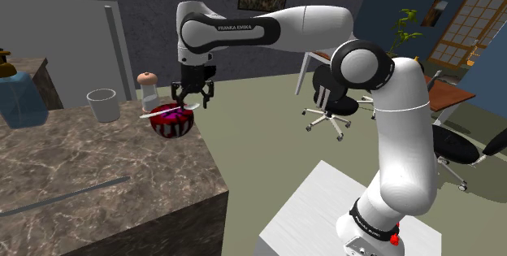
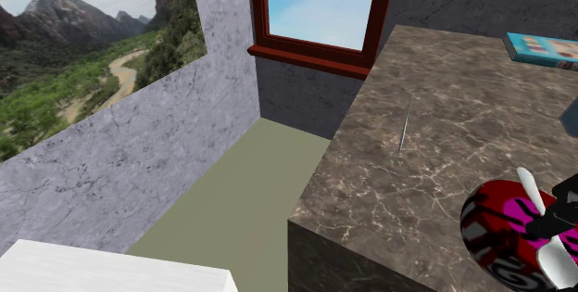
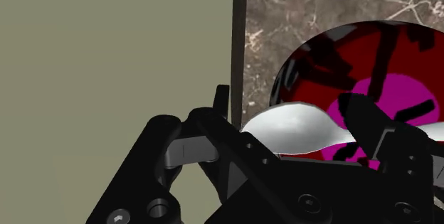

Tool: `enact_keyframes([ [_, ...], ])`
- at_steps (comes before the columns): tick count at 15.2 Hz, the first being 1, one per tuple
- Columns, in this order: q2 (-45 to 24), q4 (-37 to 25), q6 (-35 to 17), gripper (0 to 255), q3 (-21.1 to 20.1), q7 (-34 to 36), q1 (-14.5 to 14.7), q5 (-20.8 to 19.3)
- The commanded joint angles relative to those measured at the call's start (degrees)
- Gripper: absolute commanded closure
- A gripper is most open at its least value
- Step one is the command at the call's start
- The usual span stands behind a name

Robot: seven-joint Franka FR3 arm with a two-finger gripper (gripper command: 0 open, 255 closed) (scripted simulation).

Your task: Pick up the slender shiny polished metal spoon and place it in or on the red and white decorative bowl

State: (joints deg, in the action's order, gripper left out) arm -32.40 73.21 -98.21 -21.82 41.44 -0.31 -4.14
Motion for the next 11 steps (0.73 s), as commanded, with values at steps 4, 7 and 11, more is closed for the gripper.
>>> enact_keyframes([
  [4,0.00,0.01,0.00,0,0.00,0.00,0.00,0.00],
  [7,-0.65,-4.91,4.23,0,0.03,-0.03,0.41,-0.13],
  [11,-1.76,-10.19,8.37,0,0.11,-0.02,1.00,-0.40],
])
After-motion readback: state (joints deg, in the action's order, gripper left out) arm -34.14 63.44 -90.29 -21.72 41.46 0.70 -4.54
